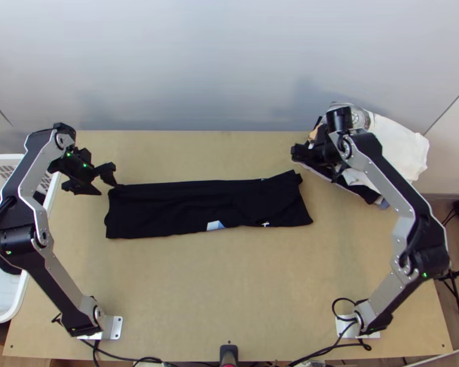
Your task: Fold the t-shirt
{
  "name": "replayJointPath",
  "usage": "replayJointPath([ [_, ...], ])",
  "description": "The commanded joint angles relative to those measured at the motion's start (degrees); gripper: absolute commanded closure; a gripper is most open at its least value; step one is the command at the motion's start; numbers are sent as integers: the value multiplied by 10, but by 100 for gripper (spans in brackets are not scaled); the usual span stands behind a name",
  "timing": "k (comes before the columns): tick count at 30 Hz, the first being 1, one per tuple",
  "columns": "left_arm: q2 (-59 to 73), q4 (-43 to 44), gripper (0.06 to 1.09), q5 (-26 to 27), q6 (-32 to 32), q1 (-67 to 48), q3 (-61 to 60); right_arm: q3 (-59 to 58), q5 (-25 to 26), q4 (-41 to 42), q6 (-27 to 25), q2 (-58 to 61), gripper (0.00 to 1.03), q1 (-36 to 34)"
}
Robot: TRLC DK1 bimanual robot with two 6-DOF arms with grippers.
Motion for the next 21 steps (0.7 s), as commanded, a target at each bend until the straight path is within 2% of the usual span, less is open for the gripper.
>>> replayJointPath([
  [1, -30, 79, 10, 31, -19, 35, -19, -35, 58, 44, 28, -102, 4, -1],
  [4, -49, 82, 10, 104, -1, 73, -31, -49, 58, 41, 51, -178, 4, -4],
  [9, -75, 72, 10, 228, 44, 141, -85, -89, 55, -32, 89, -272, 4, -11],
  [14, -112, 124, 10, 259, 57, 169, -182, -167, 48, -53, 127, -344, 4, -6],
  [16, -141, 122, 10, 300, 99, 169, -227, -180, 44, -64, 141, -361, 4, -3],
  [19, -179, 126, 10, 315, 156, 165, -287, -188, 31, -81, 150, -376, 4, -10],
  [21, -191, 133, 10, 316, 157, 165, -312, -191, 26, -88, 150, -382, 4, -17],
])
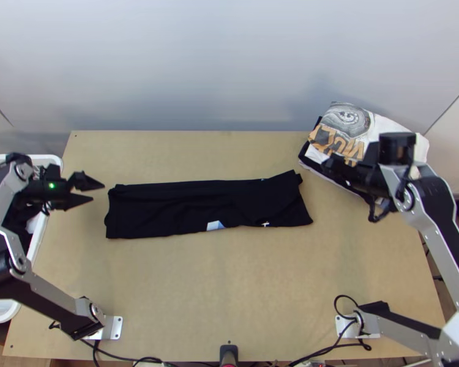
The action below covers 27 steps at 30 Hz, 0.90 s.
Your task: Fold the t-shirt
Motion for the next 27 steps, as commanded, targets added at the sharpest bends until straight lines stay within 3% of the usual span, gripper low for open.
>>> replayJointPath([
  [1, -58, 25, 10, 49, 60, 13, -109, -35, -18, -32, 22, -53, 4, -17],
  [6, -46, 93, 10, 46, 40, 10, -138, -34, -25, -36, 21, -55, 4, -38],
  [13, -43, 202, 10, -12, 42, 6, -183, -35, -29, -40, 18, -58, 4, -47],
  [27, -16, 220, 10, -12, 42, -86, -216, -26, -28, -40, 12, -49, 4, -50],
])
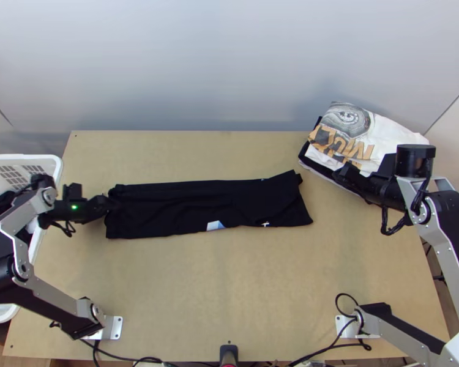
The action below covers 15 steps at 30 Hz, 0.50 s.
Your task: Fold the t-shirt
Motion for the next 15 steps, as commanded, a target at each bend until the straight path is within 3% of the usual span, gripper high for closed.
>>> replayJointPath([
  [1, 7, 28, 10, -13, -2, -58, -30, 7, 1, -1, -4, 3, 4, -3],
  [9, 8, 59, 10, -33, -62, -115, -30, 8, 1, -2, -16, 1, 4, -14],
  [12, -1, 67, 15, -33, -90, -130, -31, 4, 1, -2, -16, 3, 4, -14],
  [14, -20, 91, 42, -33, -118, -134, -45, 1, 1, -1, -16, 3, 4, -14],
  [15, -37, 128, 67, -34, -143, -133, -61, 1, 1, -1, -16, 4, 4, -14],
])
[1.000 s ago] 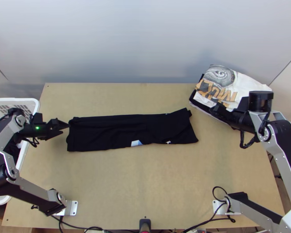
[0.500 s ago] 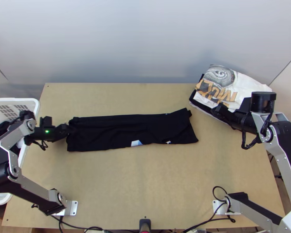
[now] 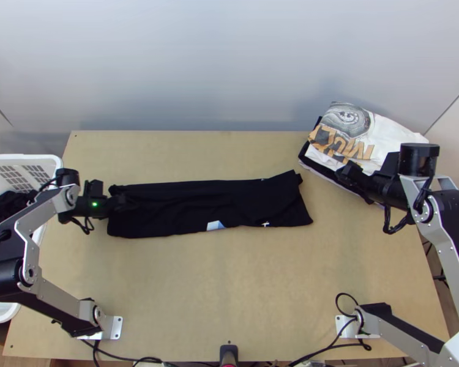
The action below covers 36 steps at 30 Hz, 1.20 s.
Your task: Fold the t-shirt
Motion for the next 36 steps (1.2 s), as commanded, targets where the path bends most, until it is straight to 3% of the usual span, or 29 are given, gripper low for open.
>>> replayJointPath([
  [1, -56, 110, 94, -4, -105, -22, -46, -6, 1, 2, -3, 2, 4, -2],
  [2, -75, 145, 105, -4, -126, -16, -60, -6, 1, 2, -3, 2, 4, -2],
  [4, -92, 164, 105, -3, -137, 1, -73, -7, 1, 2, -5, 1, 4, -7],
  [6, -83, 130, 105, -2, -135, 30, -53, -10, 1, 2, -10, 1, 4, -11],
  [10, -47, 80, 105, -1, -80, 141, 3, -21, 0, 3, -15, -2, 4, -17],
  [15, 30, -73, 105, 0, 14, 268, 147, -36, -2, 9, -17, -2, 4, -17],
  [19, 3, -182, 105, -11, 21, 284, 227, -43, -6, 17, -14, -2, 4, -17],
  [22, -89, -224, 105, -7, 2, 218, 235, -52, -6, 26, -13, -2, 4, -15],
  [27, -161, -254, 105, -8, -101, 30, 234, -55, -12, 35, -6, 0, 4, -10],
  [33, -152, -170, 105, -44, -258, -197, 246, -56, -13, 39, -7, -3, 4, -7],
  [36, -113, -146, 105, -66, -298, -270, 269, -57, -14, 39, -7, -6, 4, -7],
])
